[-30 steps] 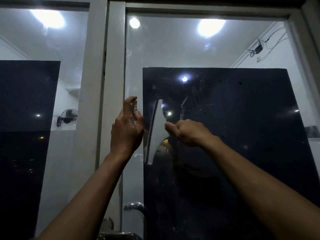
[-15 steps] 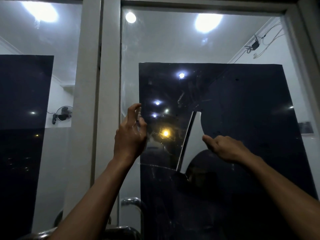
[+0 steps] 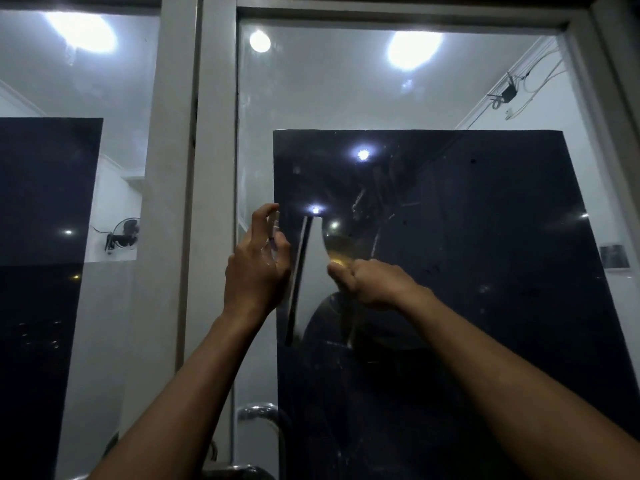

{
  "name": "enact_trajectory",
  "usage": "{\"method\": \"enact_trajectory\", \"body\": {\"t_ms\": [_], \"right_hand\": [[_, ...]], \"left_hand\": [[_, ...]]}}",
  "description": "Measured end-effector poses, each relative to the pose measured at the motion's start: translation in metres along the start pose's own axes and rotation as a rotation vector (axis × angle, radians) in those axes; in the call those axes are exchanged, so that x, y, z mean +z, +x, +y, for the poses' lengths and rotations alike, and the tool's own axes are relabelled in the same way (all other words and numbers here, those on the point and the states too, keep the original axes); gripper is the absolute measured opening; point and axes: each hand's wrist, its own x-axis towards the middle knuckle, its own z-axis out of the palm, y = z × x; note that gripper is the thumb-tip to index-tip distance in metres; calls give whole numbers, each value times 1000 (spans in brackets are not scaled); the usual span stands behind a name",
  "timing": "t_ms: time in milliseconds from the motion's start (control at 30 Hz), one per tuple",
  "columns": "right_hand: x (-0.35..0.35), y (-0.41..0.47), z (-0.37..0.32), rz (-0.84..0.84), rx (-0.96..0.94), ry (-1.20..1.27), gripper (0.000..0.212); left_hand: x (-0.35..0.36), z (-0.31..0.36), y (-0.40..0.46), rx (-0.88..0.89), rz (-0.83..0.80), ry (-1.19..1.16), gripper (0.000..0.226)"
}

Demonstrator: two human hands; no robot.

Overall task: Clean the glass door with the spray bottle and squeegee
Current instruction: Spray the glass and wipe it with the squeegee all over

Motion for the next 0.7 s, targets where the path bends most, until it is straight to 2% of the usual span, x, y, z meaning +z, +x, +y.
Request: {"method": "enact_trajectory", "body": {"t_ms": [200,333,467,600,700], "right_hand": [[10,-50,84,-90,178,5,66],[9,-72,107,20,163,32,83],[3,-61,70,153,60,22,80],[0,-25,2,76,-54,17,75],[13,-15,-7,7,-39,7,70]], "left_hand": [[5,-4,-12,-27,-40,-16,39],[4,-5,-20,-42,-50,-8,40],[1,-4,-22,-23,-32,7,39],[-6,-7,-17,-18,-7,37,35],[-10,-12,-16,-13,10,51,36]]}}
